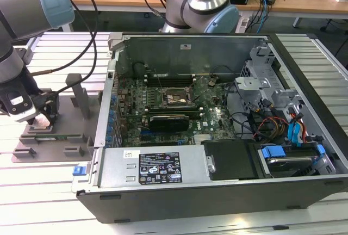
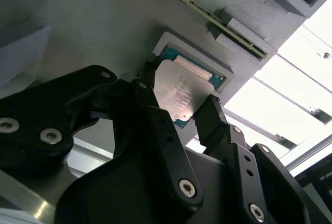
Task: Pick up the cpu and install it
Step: 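Pick up the cpu and move it towards the insertion slot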
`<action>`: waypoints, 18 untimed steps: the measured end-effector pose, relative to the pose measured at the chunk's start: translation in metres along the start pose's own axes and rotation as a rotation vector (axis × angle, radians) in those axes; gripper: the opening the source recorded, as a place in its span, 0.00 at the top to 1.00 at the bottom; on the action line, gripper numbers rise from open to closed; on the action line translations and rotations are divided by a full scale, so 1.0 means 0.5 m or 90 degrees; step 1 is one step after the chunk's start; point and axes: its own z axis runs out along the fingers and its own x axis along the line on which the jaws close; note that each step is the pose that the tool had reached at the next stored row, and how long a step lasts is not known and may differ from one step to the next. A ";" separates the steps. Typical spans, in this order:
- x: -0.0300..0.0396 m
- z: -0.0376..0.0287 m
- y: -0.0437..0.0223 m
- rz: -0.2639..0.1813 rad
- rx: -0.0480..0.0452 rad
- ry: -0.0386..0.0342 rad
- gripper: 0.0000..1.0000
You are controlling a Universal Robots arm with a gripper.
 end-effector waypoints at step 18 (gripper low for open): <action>-0.001 -0.063 0.003 0.000 -0.0008 -0.0002 0.45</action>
